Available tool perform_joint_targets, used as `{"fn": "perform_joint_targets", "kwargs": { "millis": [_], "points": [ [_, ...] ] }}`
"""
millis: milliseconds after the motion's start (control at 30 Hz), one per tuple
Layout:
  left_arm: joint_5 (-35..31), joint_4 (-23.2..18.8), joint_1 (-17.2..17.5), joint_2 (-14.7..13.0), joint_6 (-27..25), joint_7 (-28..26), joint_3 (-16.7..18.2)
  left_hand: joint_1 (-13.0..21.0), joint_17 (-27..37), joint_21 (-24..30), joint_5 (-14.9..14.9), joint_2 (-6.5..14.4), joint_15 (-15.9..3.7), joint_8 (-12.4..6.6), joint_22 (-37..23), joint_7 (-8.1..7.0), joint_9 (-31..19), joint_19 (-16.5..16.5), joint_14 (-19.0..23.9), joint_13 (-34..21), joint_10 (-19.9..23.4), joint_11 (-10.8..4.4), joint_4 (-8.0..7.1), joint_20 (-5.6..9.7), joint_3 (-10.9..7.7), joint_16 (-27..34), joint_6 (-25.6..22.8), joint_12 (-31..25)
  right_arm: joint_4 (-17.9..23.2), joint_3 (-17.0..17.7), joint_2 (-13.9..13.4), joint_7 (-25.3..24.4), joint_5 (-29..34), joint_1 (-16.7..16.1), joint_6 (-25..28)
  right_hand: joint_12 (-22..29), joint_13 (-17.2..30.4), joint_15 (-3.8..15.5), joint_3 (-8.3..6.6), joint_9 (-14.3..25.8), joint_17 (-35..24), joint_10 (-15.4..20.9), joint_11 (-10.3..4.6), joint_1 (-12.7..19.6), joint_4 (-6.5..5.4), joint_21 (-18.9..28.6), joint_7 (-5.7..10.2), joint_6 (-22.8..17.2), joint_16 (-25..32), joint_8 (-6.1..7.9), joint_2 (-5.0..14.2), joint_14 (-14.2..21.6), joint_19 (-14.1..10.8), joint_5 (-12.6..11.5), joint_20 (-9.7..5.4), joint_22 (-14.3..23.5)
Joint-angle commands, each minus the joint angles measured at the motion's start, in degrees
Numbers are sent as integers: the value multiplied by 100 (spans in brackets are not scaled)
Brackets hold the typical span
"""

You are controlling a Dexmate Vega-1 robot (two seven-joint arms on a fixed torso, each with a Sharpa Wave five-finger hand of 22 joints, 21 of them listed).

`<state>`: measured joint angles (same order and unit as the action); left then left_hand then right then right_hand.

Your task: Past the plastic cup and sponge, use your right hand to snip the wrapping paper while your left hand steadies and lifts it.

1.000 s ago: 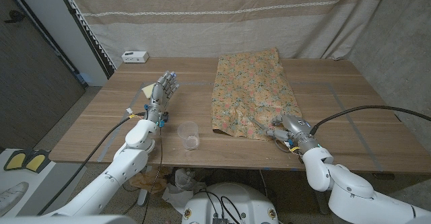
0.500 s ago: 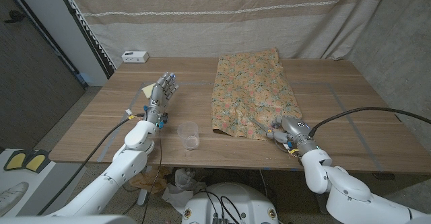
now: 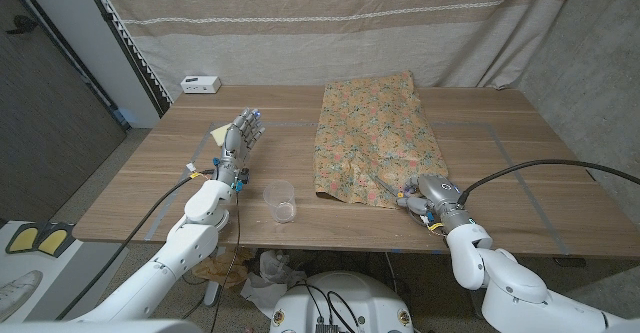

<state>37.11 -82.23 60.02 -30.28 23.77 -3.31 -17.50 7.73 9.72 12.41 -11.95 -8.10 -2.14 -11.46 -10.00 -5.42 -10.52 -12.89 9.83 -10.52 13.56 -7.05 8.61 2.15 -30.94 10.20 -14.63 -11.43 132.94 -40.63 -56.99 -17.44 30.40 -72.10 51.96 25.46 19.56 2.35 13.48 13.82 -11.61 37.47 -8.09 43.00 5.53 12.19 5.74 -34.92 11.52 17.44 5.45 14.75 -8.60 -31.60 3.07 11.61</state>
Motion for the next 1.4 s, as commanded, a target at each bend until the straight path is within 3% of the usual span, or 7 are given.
{"fn": "perform_joint_targets", "kwargs": {
  "millis": [33, 533, 1400],
  "points": [
    [4, -1, 27, 3, 13, -9, 6, 41, 14, 0, -27, -20, -598, 12, -13, 2, -14, -53, -16, -21, 21, 0, 10, 290, 25, 17, -53, -3, 35, -198, 72, 176, 306, 125, 289, 48, 62, 604, -16, 39, -21, -17, 44, 54, 2, 23, -6, -33, 26, 29, 52, 12, -12, -28, -34, 8],
    [4, -25, 56, 3, 8, -20, 2, 44, 14, -19, -27, -17, -594, 16, -14, -4, -14, -55, -13, -21, 25, -10, 8, 287, 34, 20, -55, -4, -39, -346, 154, 281, 522, 202, 352, 245, 223, 603, -103, 125, -34, 78, 34, 175, 48, 26, -51, -170, 34, 118, 144, 38, 19, 11, -1, 7],
    [26, 23, 52, 17, 26, 4, 8, 48, 15, -48, -27, -12, -589, 24, -15, 9, -15, -58, -18, -21, 20, -7, 6, 284, 53, 20, -47, 0, -120, -646, 274, 698, 945, 432, 631, 564, 516, 567, -182, 309, -52, 151, 64, 339, 125, 8, -184, -193, 23, 225, 141, 27, 136, 112, 65, 2]
  ]
}}
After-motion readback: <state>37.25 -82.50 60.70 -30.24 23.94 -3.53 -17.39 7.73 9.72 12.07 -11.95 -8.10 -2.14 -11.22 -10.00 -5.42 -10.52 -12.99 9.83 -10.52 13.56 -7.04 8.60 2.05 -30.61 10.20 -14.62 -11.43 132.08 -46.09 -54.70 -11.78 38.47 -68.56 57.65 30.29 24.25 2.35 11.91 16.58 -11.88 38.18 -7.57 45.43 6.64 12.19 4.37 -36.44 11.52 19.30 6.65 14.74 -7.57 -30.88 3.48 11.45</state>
